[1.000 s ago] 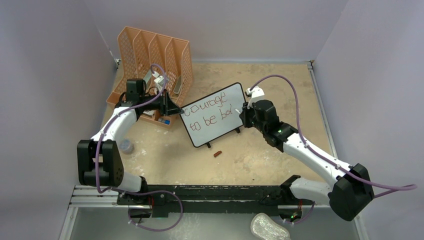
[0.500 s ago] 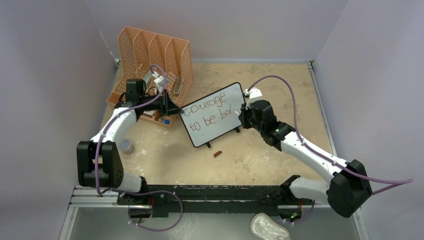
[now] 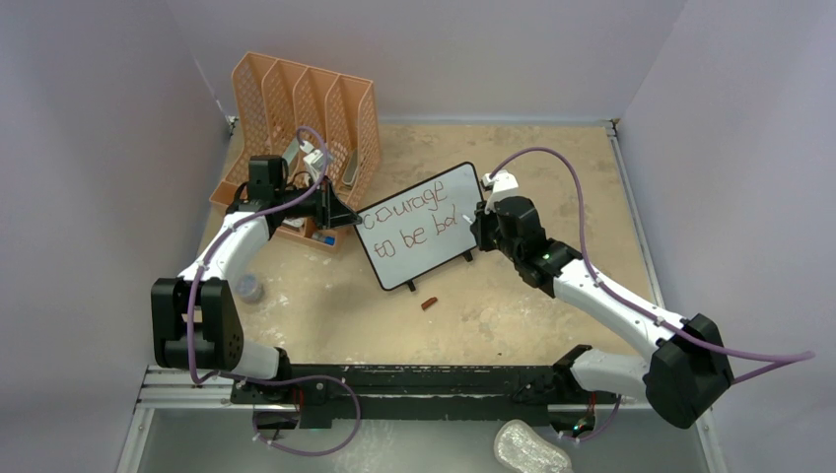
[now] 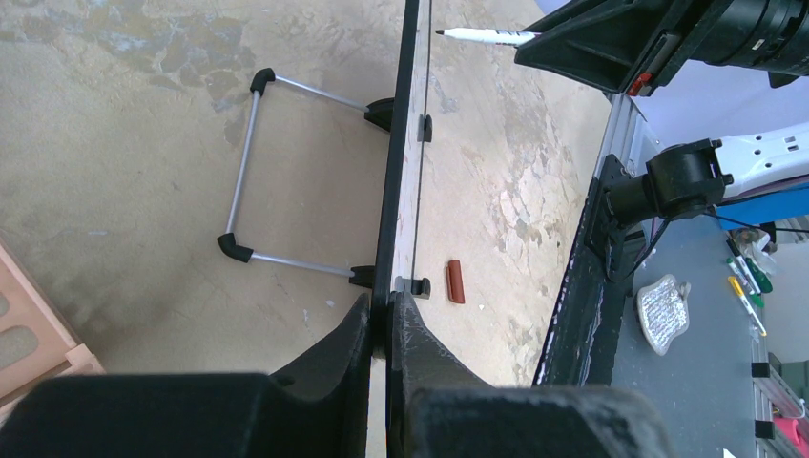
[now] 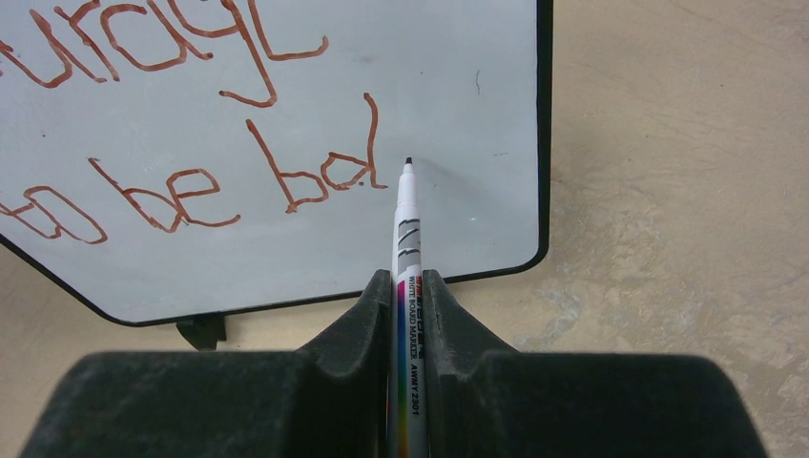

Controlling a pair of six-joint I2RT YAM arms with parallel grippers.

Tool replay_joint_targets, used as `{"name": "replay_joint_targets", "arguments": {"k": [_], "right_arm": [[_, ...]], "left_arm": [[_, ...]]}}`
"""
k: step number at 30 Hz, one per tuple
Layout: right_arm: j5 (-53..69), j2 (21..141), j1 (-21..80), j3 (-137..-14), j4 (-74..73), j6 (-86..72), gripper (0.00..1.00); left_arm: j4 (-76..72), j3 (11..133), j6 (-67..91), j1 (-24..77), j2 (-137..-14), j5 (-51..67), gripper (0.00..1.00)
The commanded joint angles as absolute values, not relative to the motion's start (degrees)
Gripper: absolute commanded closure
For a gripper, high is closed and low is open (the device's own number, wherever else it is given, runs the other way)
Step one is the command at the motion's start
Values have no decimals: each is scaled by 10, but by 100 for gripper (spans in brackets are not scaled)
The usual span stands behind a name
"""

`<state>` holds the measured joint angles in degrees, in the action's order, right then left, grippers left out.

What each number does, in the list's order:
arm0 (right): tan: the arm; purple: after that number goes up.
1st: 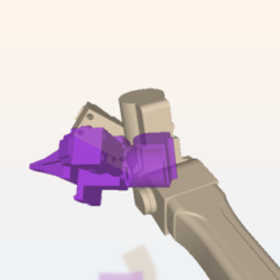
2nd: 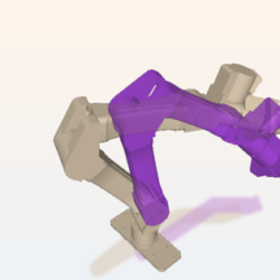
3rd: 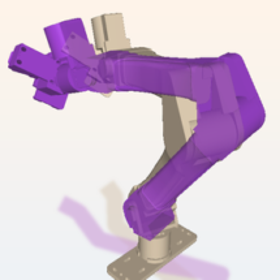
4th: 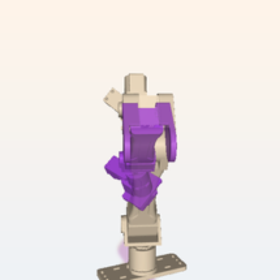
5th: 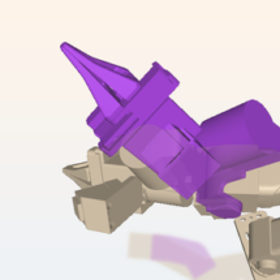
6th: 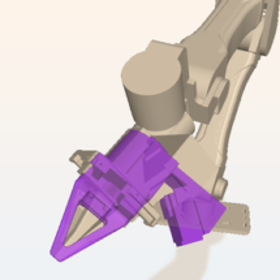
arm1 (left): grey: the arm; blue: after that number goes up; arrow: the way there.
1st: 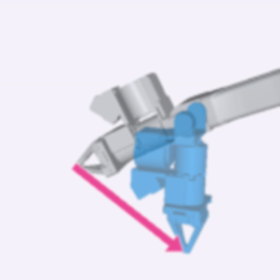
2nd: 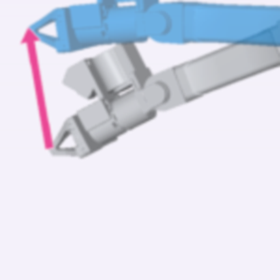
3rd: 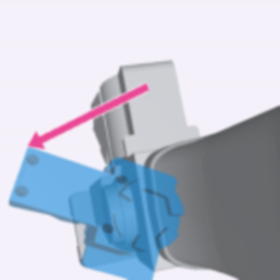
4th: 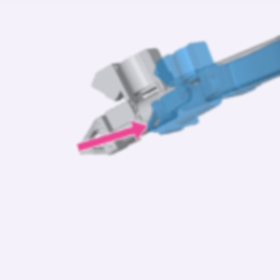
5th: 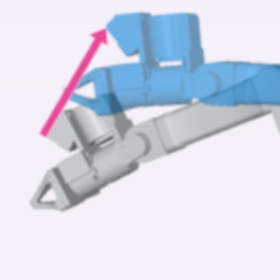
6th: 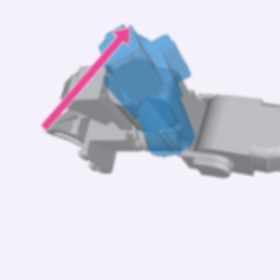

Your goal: Write a sentence on the whiteboard

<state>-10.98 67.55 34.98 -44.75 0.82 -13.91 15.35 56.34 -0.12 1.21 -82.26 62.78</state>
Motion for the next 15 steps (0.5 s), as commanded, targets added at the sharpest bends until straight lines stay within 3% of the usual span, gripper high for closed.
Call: {"name": "replay_joint_targets", "arguments": {"k": [1, 15], "right_arm": [[-118, 679, 352, -456, 40, -145, 100], [-121, 694, 352, -456, 49, -143, 100]], "left_arm": [[146, 560, -5, 11, -807, 615, 100], [146, 560, -5, 12, -807, 615, 100]]}}
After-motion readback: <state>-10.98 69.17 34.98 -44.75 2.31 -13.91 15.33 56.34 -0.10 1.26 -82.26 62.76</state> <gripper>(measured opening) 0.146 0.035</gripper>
